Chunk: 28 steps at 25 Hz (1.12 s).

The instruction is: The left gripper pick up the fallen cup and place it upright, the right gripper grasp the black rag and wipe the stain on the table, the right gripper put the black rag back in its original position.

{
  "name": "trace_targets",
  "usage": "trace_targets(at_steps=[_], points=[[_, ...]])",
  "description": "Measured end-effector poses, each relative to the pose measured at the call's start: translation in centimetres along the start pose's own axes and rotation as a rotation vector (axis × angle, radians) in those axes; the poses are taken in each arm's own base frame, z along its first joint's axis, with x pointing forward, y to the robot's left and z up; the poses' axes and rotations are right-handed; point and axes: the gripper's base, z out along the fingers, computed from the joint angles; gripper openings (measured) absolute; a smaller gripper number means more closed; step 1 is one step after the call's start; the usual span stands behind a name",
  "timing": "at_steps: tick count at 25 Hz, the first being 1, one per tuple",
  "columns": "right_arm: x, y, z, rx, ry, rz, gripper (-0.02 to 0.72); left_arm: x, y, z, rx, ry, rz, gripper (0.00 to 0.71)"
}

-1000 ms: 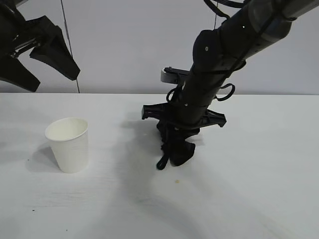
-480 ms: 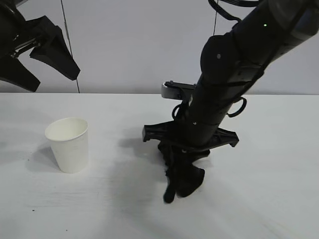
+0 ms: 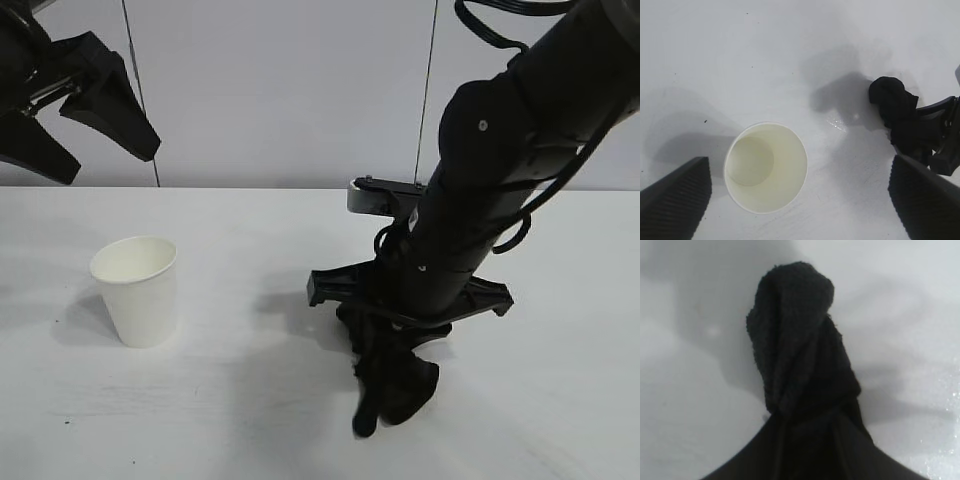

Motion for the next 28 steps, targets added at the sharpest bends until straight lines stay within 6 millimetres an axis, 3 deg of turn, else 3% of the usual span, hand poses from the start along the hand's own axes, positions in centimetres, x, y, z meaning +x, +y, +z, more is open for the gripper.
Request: trace_targets(at_steps=[6,10,11,15,17,19,23,28], points=[[-4.4,-1.5,1.1,0.010,-0.038,0.064,0.121,0.0,0.0,0.0,0.000,0.000,0.000,0.694],[-5.2,-2.2,0.9,0.019,-0.024,0.085,0.139,0.0,0.0,0.0,0.002,0.003,0.000,0.694],[-5.1,-2.1,0.9,0.020,-0.013,0.087,0.190,0.1,-0.1,0.0,0.006,0.008,0.000,0.694],[-5.2,-2.0,0.5,0.012,0.012,0.105,0.573,0.2,-0.1,0.0,0.016,0.021,-0.016,0.694],[-5.0,-1.8,-0.1,0.005,0.037,0.114,0.632,0.2,-0.2,0.0,0.022,0.018,-0.066,0.694],[-4.9,-1.7,-1.0,0.000,0.053,0.117,0.644,0.1,-0.2,0.0,0.025,0.017,-0.097,0.694],[-5.9,-1.7,-5.6,-0.025,-0.010,0.126,0.651,0.1,-0.2,0.0,0.026,0.016,-0.134,0.694],[-6.6,-4.2,-10.9,-0.017,-0.054,0.182,0.652,0.1,-0.2,0.0,0.026,0.016,-0.144,0.694]])
